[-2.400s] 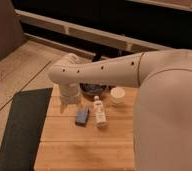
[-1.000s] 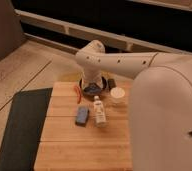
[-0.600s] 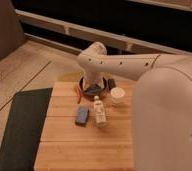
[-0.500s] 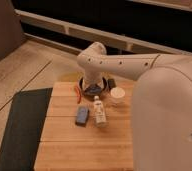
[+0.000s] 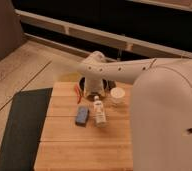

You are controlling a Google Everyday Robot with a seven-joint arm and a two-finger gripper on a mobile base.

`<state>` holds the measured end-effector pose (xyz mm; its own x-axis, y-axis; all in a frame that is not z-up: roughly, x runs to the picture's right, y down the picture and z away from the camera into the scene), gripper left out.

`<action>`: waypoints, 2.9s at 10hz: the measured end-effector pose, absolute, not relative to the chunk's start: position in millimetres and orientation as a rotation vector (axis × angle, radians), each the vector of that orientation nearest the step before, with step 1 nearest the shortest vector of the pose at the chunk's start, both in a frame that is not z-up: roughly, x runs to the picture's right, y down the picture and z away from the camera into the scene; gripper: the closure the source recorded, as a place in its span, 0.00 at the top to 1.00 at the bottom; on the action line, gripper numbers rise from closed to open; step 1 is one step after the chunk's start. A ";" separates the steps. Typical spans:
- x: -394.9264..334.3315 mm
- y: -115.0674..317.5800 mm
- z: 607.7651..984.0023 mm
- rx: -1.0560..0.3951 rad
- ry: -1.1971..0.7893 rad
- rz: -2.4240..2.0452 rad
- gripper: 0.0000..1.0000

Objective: Stand the bottle upright

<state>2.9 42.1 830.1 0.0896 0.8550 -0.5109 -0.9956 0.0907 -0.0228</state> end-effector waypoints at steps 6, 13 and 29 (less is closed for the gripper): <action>12.8 35.7 845.6 -0.373 0.376 1.423 0.65; 32.1 50.6 888.5 -0.464 0.366 1.430 0.65; 20.8 81.5 937.4 -0.600 0.394 1.443 0.11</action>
